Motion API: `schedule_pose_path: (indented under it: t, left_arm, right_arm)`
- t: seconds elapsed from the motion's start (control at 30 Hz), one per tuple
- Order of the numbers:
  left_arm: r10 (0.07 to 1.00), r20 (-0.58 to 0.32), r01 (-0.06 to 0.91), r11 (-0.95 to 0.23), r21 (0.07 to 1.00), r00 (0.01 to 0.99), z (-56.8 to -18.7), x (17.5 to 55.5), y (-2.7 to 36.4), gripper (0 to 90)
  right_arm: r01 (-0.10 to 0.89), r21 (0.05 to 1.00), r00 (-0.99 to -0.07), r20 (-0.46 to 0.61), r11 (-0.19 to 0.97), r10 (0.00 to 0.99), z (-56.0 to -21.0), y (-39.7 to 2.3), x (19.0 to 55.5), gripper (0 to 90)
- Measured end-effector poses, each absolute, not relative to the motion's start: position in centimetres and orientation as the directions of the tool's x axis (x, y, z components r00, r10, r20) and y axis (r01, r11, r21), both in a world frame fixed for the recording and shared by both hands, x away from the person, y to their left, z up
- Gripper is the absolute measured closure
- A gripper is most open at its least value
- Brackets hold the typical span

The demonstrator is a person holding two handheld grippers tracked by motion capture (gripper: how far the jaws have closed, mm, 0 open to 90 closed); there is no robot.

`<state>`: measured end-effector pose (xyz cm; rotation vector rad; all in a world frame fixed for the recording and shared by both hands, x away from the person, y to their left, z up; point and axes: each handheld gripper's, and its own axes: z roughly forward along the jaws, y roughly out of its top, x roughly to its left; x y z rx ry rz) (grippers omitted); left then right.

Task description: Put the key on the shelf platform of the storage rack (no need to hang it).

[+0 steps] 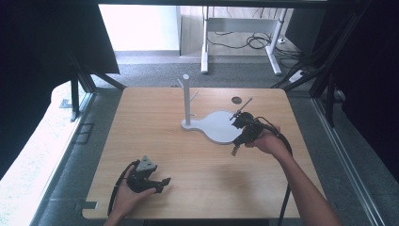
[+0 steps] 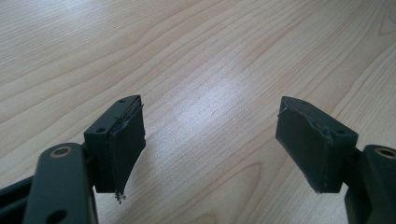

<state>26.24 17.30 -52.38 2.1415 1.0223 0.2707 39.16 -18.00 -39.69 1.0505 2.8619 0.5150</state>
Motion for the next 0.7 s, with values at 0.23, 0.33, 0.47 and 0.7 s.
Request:
schedule_pose_path:
  t: [0.23,0.33,0.47,0.7]
  left_arm:
    - [0.74,-0.116,0.584,-0.414,0.698,0.663,-52.4,26.3,17.3,24.2]
    - [0.739,-0.112,0.582,-0.418,0.698,0.665,-52.4,26.3,17.3,24.1]
    - [0.74,-0.112,0.582,-0.417,0.698,0.664,-52.4,26.3,17.3,24.2]
    - [0.738,-0.112,0.582,-0.419,0.697,0.666,-52.5,26.4,17.4,24.1]
  right_arm:
    - [0.621,0.326,-0.767,0.067,0.713,0.638,-39.4,-17.7,39.7,89.8]
    - [0.622,0.326,-0.766,0.064,0.711,0.64,-39.2,-17.5,40.0,89.9]
    - [0.623,0.332,-0.764,0.064,0.708,0.642,-39.0,-17.1,40.4,89.8]
    - [0.621,0.335,-0.766,0.069,0.709,0.639,-38.6,-16.5,41.1,89.8]
